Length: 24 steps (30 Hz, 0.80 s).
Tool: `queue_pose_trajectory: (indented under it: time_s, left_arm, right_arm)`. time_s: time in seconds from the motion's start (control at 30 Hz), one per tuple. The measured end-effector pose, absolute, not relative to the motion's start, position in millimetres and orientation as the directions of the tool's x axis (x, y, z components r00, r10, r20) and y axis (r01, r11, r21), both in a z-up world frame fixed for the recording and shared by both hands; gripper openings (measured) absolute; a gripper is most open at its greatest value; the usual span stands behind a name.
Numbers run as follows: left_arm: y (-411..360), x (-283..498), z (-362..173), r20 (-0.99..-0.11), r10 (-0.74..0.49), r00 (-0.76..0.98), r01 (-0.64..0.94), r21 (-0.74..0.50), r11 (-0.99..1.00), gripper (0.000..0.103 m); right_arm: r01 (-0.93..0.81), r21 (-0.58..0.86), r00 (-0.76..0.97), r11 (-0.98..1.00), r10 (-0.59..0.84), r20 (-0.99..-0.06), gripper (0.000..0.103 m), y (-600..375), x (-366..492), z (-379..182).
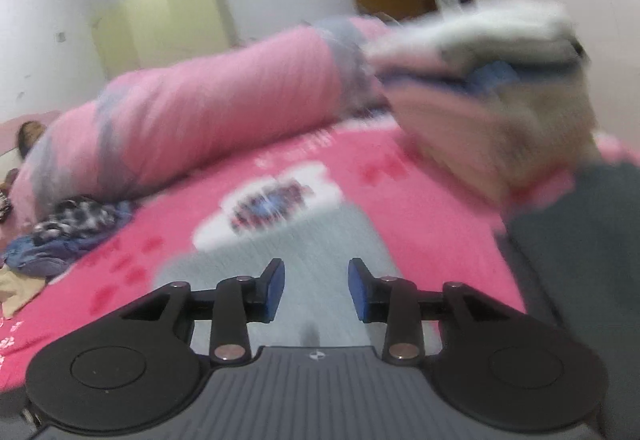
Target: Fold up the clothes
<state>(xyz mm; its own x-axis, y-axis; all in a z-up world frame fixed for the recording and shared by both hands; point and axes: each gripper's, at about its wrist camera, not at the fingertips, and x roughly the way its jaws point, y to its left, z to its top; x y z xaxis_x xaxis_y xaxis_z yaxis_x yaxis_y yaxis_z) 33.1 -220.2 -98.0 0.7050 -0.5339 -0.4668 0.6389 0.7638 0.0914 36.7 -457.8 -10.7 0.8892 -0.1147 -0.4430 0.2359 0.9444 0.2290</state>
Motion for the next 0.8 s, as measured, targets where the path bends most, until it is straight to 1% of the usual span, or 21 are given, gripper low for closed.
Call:
queue_pose_trajectory:
  time_s: [0.13,0.17,0.23,0.3,0.33,0.37,0.4,0.47,0.53,0.67,0.7,0.73,0.8]
  left_arm:
    - [-214,37,-101,-0.466,-0.557,0.688,0.641,0.032,0.767,0.053]
    - [-212,38,-102,-0.463,-0.563,0.684,0.642,0.017,0.766,0.053]
    - [-209,41,-103,-0.462,-0.578,0.673,0.647,-0.012,0.763,0.053]
    - [-207,44,-105,-0.466,-0.597,0.653,0.657,-0.045,0.753,0.054]
    - [-206,46,-105,-0.467,-0.606,0.644,0.66,-0.06,0.748,0.054]
    - [-206,47,-105,-0.467,-0.608,0.642,0.659,-0.069,0.749,0.054]
    - [-205,48,-106,-0.467,-0.611,0.639,0.659,-0.078,0.748,0.054]
    - [-203,49,-107,-0.466,-0.62,0.632,0.659,-0.098,0.746,0.054]
    - [-201,50,-107,-0.465,-0.627,0.626,0.659,-0.116,0.743,0.054]
    - [-198,52,-109,-0.461,-0.637,0.618,0.66,-0.137,0.739,0.054]
    - [-198,53,-109,-0.461,-0.638,0.617,0.66,-0.138,0.738,0.054]
    - [-198,53,-109,-0.46,-0.638,0.617,0.66,-0.138,0.738,0.054]
    - [-197,52,-109,-0.459,-0.64,0.617,0.661,-0.139,0.737,0.054]
  right_arm:
    - [0.18,0.162,0.903,0.97,-0.097,-0.419,0.041,-447,72,25]
    - [0.173,0.159,0.896,0.972,-0.088,-0.436,0.041,-447,87,22]
    - [0.184,0.155,0.858,0.971,-0.082,-0.507,0.041,-450,116,0]
    - [0.241,0.092,0.767,0.966,-0.131,-0.629,0.04,-460,147,-50]
    - [0.265,0.14,0.744,0.954,-0.11,-0.66,0.04,-471,154,-69]
    - [0.29,0.208,0.749,0.934,-0.086,-0.657,0.038,-481,156,-71]
    - [0.313,0.244,0.748,0.918,-0.081,-0.658,0.037,-486,156,-64]
    - [0.332,0.223,0.735,0.916,-0.104,-0.67,0.037,-486,157,-53]
    - [0.343,0.158,0.742,0.926,-0.164,-0.65,0.039,-476,148,-39]
    - [0.276,0.192,0.83,0.942,-0.132,-0.542,0.039,-457,117,-1]
    - [0.257,0.2,0.838,0.945,-0.115,-0.534,0.039,-452,113,4]
    - [0.244,0.199,0.834,0.949,-0.101,-0.542,0.039,-449,114,4]
    - [0.272,0.144,0.78,0.952,-0.13,-0.612,0.039,-451,124,-25]
